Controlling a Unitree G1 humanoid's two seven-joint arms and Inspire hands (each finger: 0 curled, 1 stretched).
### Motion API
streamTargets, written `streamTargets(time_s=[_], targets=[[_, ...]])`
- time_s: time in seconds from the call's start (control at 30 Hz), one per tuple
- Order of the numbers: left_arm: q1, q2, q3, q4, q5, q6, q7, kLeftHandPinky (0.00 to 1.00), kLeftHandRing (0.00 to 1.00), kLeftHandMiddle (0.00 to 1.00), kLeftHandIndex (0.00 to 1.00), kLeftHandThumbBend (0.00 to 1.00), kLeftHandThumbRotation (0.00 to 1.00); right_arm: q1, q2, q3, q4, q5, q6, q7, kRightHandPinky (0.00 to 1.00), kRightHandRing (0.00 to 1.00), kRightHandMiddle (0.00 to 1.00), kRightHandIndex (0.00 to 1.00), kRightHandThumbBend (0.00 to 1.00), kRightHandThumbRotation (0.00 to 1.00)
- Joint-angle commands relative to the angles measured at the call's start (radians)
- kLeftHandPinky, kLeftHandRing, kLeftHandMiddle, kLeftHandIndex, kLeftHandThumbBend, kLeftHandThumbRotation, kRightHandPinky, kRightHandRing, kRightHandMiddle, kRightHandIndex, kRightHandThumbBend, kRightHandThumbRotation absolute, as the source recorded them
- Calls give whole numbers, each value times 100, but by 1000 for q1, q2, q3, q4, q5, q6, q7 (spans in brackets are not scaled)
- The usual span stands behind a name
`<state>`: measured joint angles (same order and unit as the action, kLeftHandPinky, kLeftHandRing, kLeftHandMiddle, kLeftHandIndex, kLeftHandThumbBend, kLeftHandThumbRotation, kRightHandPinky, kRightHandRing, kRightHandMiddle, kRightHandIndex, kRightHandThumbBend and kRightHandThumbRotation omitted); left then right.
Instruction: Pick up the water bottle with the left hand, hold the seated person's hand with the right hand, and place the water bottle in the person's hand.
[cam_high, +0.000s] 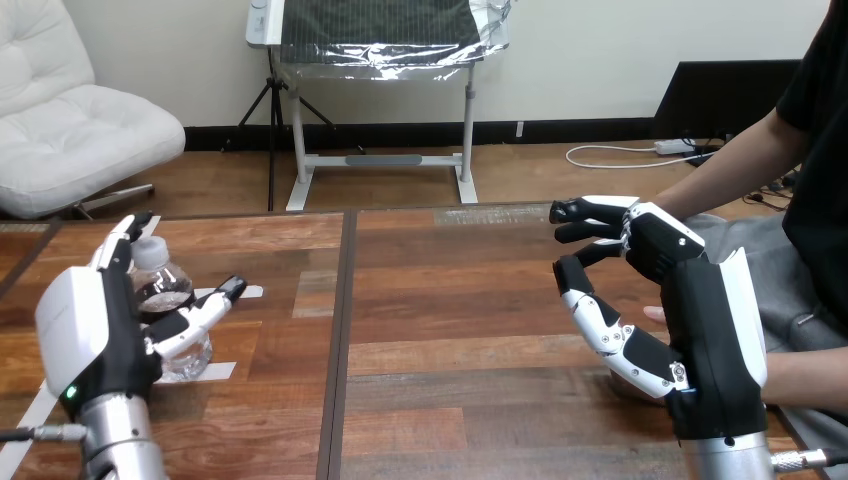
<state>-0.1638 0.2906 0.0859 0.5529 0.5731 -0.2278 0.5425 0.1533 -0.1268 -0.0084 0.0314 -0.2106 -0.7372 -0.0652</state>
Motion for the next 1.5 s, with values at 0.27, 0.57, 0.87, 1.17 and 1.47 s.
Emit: streamTargets(time_s=[0.27, 0.57, 0.87, 1.17, 1.47], targets=[[-135, 44, -42, 113, -11, -3, 36, 79, 84, 84, 85, 93, 48, -73, -15, -11, -8, 5, -11, 8, 52, 64, 69, 63, 37, 16], [-174, 60, -67, 182, -10, 0, 53, 80, 84, 84, 85, 93, 51, -75, -17, -11, -6, 9, -13, 11, 51, 63, 69, 63, 37, 15], [-210, 71, -85, 253, -14, 10, 56, 81, 85, 85, 87, 93, 54, -75, -16, -13, -9, 15, -10, 13, 52, 64, 69, 63, 38, 15], [-228, 77, -98, 292, -25, 10, 67, 82, 85, 85, 87, 91, 52, -82, -17, -16, -1, 20, -23, 11, 51, 63, 69, 63, 38, 14], [-227, 78, -100, 298, -39, 15, 66, 81, 85, 84, 86, 89, 48, -84, -20, -18, 1, 22, -25, 13, 50, 62, 69, 62, 38, 13]])
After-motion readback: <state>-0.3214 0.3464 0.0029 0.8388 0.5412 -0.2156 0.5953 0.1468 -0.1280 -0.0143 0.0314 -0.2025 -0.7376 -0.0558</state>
